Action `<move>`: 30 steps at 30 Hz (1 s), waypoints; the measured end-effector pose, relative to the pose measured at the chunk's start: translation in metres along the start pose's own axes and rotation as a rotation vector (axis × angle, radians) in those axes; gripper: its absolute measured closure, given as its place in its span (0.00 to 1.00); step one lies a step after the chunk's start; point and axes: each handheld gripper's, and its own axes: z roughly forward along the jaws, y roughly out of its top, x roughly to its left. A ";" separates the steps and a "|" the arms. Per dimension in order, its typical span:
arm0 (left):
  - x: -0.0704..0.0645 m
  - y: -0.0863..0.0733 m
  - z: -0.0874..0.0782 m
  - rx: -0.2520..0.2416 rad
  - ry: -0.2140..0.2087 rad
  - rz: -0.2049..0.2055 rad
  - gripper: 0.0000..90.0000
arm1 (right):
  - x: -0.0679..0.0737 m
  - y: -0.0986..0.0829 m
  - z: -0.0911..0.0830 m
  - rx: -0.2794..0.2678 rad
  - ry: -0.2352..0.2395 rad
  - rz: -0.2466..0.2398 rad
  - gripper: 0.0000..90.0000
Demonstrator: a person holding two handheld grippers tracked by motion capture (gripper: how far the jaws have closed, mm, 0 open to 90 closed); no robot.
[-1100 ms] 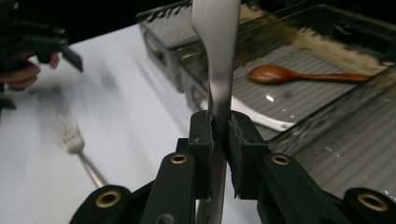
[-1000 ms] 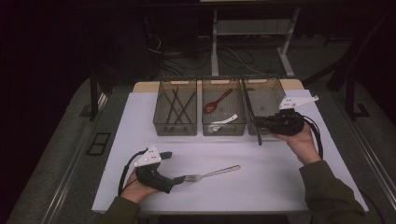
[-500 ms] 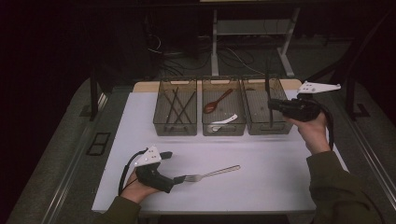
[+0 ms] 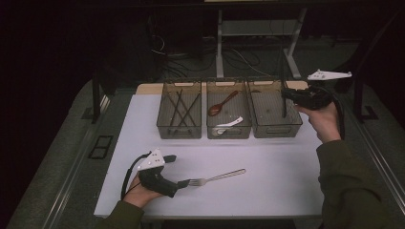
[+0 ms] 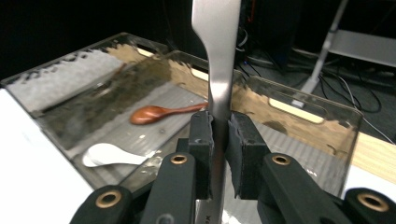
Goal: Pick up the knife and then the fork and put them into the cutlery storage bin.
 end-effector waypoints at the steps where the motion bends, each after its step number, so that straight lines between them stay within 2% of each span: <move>1: 0.000 0.000 0.000 0.000 0.000 0.000 0.00 | -0.003 0.000 0.002 0.007 -0.005 0.003 0.89; 4: 0.000 0.000 0.000 -0.001 -0.001 0.000 0.00 | -0.011 -0.002 0.007 0.034 -0.016 0.024 0.89; 13: 0.000 0.000 0.000 0.000 -0.002 0.001 0.00 | -0.028 -0.013 0.023 0.140 -0.043 0.024 0.88; 21: -0.001 0.000 0.001 0.007 -0.001 0.006 0.00 | -0.036 -0.024 0.032 0.245 -0.067 0.016 0.88; 30: -0.001 0.000 0.002 0.009 -0.002 0.006 0.00 | -0.037 -0.032 0.046 0.387 -0.073 -0.013 0.88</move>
